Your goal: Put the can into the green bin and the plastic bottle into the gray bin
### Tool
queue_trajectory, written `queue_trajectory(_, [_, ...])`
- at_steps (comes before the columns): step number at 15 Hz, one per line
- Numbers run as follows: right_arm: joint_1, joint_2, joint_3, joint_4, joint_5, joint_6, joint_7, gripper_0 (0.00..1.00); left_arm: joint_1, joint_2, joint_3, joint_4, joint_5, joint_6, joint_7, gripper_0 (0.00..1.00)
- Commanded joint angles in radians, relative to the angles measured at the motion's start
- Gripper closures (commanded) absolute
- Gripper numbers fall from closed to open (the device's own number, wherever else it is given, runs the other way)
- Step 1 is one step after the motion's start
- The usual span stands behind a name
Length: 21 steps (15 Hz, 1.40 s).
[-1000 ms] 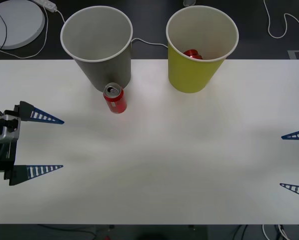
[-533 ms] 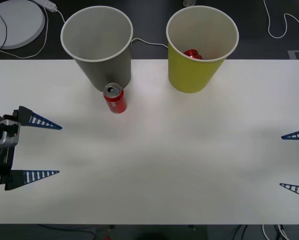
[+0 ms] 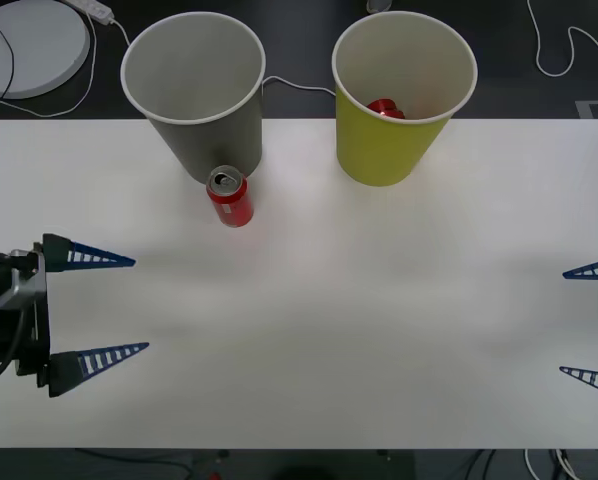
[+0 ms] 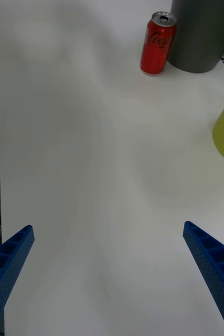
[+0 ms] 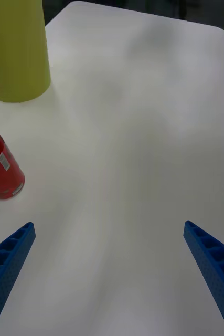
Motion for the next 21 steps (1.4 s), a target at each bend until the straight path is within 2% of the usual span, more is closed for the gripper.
queue_trajectory(1, [0.000,0.000,0.000,0.000,0.000,0.000,0.000,0.00,0.070,-0.050,-0.039,-0.031,0.003,0.135,0.023,0.00])
queue_trajectory(8, [0.000,0.000,0.000,0.000,0.000,0.000,0.000,0.00,0.144,-0.053,-0.225,-0.034,0.038,0.524,0.045,0.00])
queue_trajectory(14, [0.000,0.000,0.000,0.000,0.000,0.000,0.000,0.00,0.142,-0.059,-0.475,-0.039,0.037,0.980,0.043,0.00])
queue_trajectory(18, [0.000,0.000,0.000,0.000,0.000,0.000,0.000,0.00,0.142,-0.150,-0.586,-0.037,0.015,1.207,0.031,0.00])
queue_trajectory(21, [0.000,0.000,0.000,0.000,0.000,0.000,0.000,0.00,0.139,-0.188,-0.678,-0.037,-0.029,1.382,0.031,0.00])
